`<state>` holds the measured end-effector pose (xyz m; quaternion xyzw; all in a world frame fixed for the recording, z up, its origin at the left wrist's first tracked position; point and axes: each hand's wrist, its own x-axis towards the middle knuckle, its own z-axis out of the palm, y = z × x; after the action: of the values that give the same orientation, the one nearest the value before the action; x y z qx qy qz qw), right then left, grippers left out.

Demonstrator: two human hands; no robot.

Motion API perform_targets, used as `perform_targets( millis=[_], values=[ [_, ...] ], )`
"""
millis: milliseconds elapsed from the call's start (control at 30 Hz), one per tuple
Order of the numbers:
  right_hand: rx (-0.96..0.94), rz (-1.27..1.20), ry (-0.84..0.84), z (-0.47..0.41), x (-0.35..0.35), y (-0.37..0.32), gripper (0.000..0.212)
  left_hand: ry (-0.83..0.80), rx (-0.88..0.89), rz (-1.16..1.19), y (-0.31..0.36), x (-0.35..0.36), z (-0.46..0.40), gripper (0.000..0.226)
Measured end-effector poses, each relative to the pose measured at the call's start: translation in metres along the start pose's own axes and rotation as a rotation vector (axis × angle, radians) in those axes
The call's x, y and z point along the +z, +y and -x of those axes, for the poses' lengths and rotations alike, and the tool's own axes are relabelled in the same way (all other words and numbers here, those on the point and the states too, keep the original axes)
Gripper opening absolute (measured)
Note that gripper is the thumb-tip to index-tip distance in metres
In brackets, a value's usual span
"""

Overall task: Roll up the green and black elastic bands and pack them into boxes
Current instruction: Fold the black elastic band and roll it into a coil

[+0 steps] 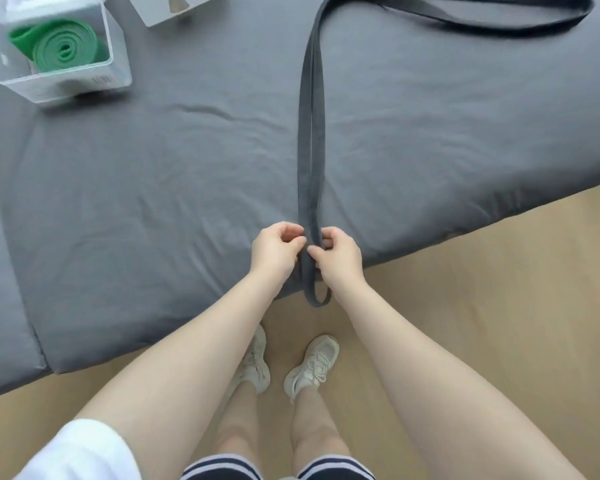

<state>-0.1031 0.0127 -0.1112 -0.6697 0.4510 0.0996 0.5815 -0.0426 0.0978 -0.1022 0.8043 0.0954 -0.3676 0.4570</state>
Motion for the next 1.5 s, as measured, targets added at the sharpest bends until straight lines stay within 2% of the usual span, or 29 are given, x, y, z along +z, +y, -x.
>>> perform_targets(
  millis=[100, 200, 367, 433, 500, 633, 767, 867, 1067, 1200, 1300, 1433, 1500],
  values=[
    [0.016, -0.112, 0.043, 0.000, 0.005, -0.002, 0.021, -0.028, -0.020, -0.024, -0.003, -0.004, 0.003, 0.010],
    [-0.043, -0.031, 0.077, 0.005, 0.009, -0.004, 0.018, -0.120, -0.022, 0.033, -0.008, -0.009, 0.009, 0.019],
    [-0.107, 0.079, -0.031, 0.018, 0.016, 0.001, 0.031, -0.131, -0.083, 0.201, -0.013, -0.020, 0.011, 0.025],
    [-0.070, 0.031, -0.037, 0.020, 0.014, 0.003, 0.039, -0.166, -0.130, 0.282, -0.011, -0.022, 0.011, 0.024],
    [-0.014, -0.045, -0.034, 0.019, 0.013, 0.003, 0.038, -0.213, -0.148, 0.303, -0.012, -0.022, 0.014, 0.029],
    [0.019, -0.079, -0.002, 0.017, 0.015, 0.003, 0.024, -0.235, -0.153, 0.236, -0.015, -0.023, 0.011, 0.042],
    [0.062, -0.177, -0.065, 0.030, 0.018, 0.016, 0.017, -0.115, -0.130, 0.082, -0.015, -0.023, 0.004, 0.025],
    [0.049, -0.208, -0.142, 0.046, 0.019, 0.031, 0.011, -0.066, -0.105, -0.017, -0.020, -0.019, 0.003, 0.023],
    [0.088, -0.473, -0.268, 0.062, 0.014, 0.042, 0.029, -0.063, -0.061, -0.056, -0.025, -0.021, 0.002, 0.021],
    [0.068, -0.359, -0.194, 0.062, 0.016, 0.041, 0.032, -0.073, -0.022, -0.096, -0.028, -0.023, 0.002, 0.019],
    [0.104, -0.422, -0.153, 0.058, 0.026, 0.041, 0.027, -0.085, 0.022, -0.163, -0.031, -0.026, 0.012, 0.010],
    [0.171, -0.510, -0.097, 0.055, 0.040, 0.041, 0.014, 0.011, 0.158, -0.333, -0.039, -0.037, 0.026, 0.010],
    [0.214, -0.572, -0.062, 0.052, 0.044, 0.041, 0.008, -0.065, 0.183, -0.279, -0.046, -0.044, 0.030, 0.014]
  ],
)
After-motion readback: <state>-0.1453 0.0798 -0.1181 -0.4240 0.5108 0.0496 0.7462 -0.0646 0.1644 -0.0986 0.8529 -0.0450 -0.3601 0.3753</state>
